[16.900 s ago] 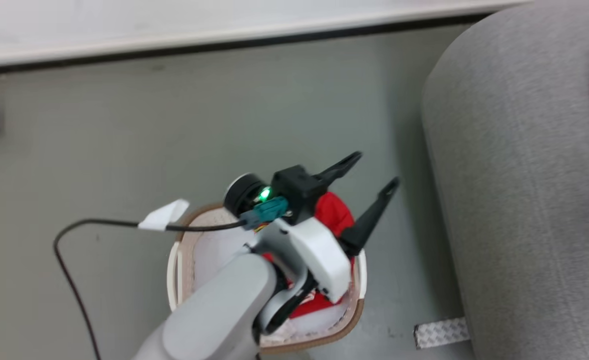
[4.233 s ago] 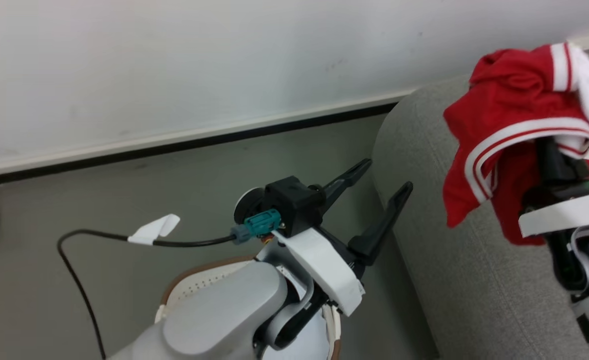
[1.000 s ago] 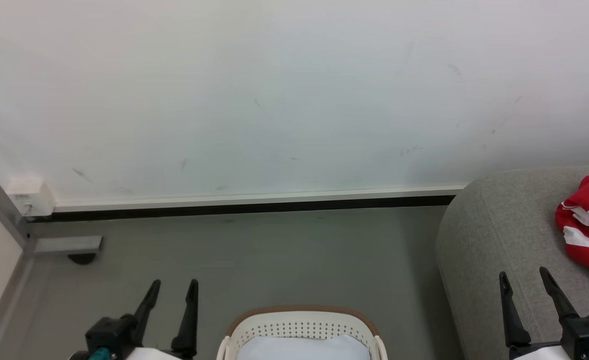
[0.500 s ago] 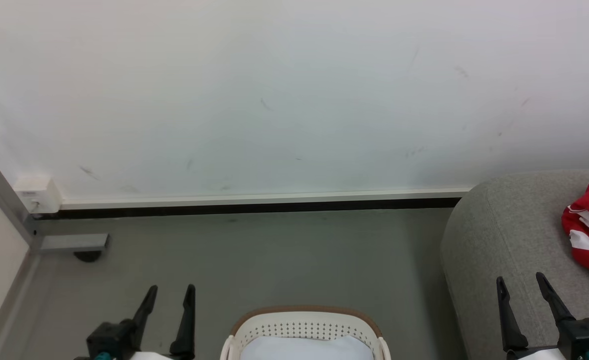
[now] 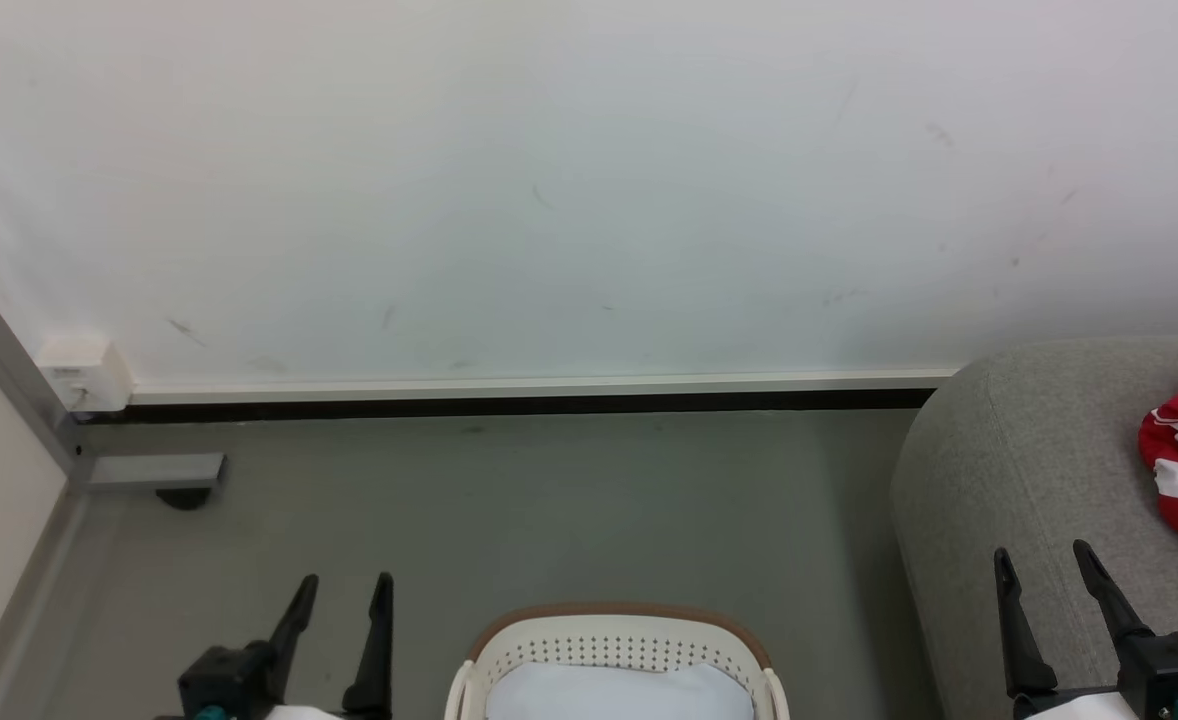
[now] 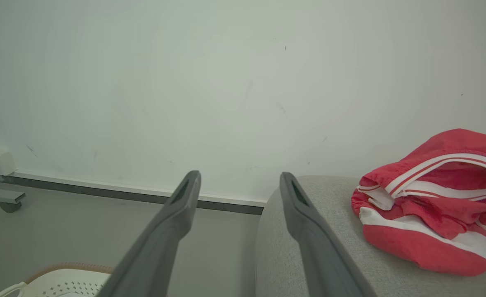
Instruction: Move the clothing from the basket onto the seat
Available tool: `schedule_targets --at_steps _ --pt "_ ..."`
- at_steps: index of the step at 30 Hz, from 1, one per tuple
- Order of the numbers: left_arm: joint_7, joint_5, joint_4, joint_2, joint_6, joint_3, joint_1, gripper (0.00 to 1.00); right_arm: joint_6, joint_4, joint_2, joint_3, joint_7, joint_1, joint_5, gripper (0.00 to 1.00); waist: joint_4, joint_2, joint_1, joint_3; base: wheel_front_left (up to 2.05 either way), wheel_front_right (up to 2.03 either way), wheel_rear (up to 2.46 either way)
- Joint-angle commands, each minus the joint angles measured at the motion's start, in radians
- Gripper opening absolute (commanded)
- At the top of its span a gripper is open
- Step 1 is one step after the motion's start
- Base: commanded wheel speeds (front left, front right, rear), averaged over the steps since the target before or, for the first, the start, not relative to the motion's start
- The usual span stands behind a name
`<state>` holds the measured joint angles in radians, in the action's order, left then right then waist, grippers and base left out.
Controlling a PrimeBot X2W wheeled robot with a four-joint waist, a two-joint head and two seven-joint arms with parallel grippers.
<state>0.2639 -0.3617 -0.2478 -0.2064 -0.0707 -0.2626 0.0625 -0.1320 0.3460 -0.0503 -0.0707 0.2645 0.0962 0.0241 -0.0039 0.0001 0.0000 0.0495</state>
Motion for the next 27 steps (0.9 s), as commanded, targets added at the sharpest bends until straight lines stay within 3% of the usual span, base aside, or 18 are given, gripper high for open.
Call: schedule_targets --at_steps 1,2,6,27 --pt "0.001 0.012 -0.005 -0.001 0.008 0.002 0.005 1.0 0.003 -0.002 -0.001 -0.002 -0.001 0.003 0.006 1.0 0.001 -0.0001 0.0 -0.001 0.0 0.0 0.0" --pt "0.0 -0.001 -0.006 0.001 0.009 -0.001 -0.001 0.0 0.0 0.003 0.0 0.0 0.0 -0.001 0.001 0.0 0.001 -0.0001 0.0 -0.001 0.0 0.0 0.0" --pt "-0.001 -0.003 -0.039 0.014 0.009 -0.01 -0.025 0.0 0.0 0.039 0.009 -0.001 -0.002 -0.025 0.003 0.0 0.001 -0.0001 0.0 -0.002 0.0 0.0 0.0" --pt "-0.099 -0.324 -0.028 0.05 0.059 0.091 -0.003 0.0 0.0 0.002 0.005 -0.013 -0.1 -0.012 0.412 0.0 0.001 -0.0001 0.0 -0.01 0.0 0.0 0.0"
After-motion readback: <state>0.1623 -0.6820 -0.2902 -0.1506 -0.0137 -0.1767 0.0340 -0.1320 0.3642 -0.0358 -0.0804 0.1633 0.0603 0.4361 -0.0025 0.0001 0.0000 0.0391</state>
